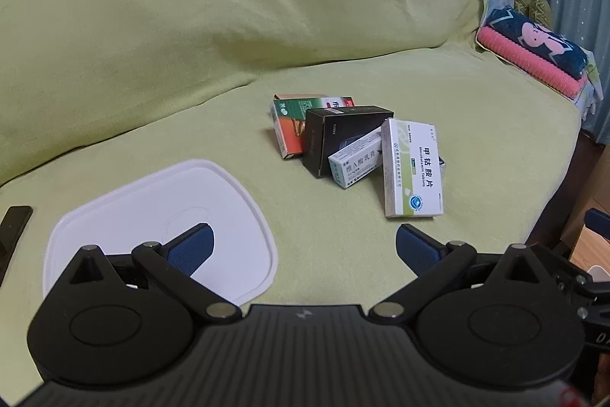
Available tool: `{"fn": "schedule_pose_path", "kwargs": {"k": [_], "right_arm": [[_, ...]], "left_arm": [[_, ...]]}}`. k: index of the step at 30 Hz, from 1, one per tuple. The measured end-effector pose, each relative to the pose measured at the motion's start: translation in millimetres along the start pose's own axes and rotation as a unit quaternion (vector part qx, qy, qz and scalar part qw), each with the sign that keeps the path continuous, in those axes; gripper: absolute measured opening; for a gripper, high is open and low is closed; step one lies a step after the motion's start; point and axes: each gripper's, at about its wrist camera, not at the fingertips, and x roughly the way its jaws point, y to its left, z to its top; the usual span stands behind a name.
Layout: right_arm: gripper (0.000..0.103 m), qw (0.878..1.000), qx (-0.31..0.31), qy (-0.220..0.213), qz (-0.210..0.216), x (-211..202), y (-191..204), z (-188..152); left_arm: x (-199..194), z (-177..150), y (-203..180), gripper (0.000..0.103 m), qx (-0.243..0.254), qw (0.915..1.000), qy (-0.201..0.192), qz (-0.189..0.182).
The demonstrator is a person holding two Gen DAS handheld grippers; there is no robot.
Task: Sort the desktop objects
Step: 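Move the right tool toward the pile of medicine boxes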
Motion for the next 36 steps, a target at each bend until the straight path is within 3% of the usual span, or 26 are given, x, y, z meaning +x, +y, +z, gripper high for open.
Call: {"fn": "schedule_pose_path", "kwargs": {"k": [9, 11, 17, 25, 36], "right_arm": [[0.103, 0.992, -0.058, -0.001, -0.108, -3.4, 40.9, 15.9], [0.103, 0.994, -0.038, 0.006, -0.098, 1.7, 8.3, 23.0], [0.103, 0.997, -0.013, 0.027, -0.066, 4.5, -9.3, 35.6], [0.102, 0.998, 0.029, 0.043, -0.033, 56.4, 17.2, 8.9], [0.102, 0.998, 0.046, 0.052, 0.007, 44.6, -16.5, 10.3]], "left_arm": [[-9.6, -8.4, 15.2, 0.102, -0.032, 0.9991, 0.015, -0.026], [-8.9, -13.5, 16.3, 0.102, -0.03, 0.9992, 0.014, -0.02], [-14.6, -21.2, 22.7, 0.102, -0.033, 0.9993, 0.013, -0.007], [1.2, -25.4, 15.1, 0.102, -0.031, 0.9989, 0.034, -0.005], [16.7, -27.7, 8.0, 0.102, -0.031, 0.9982, 0.051, -0.009]]}}
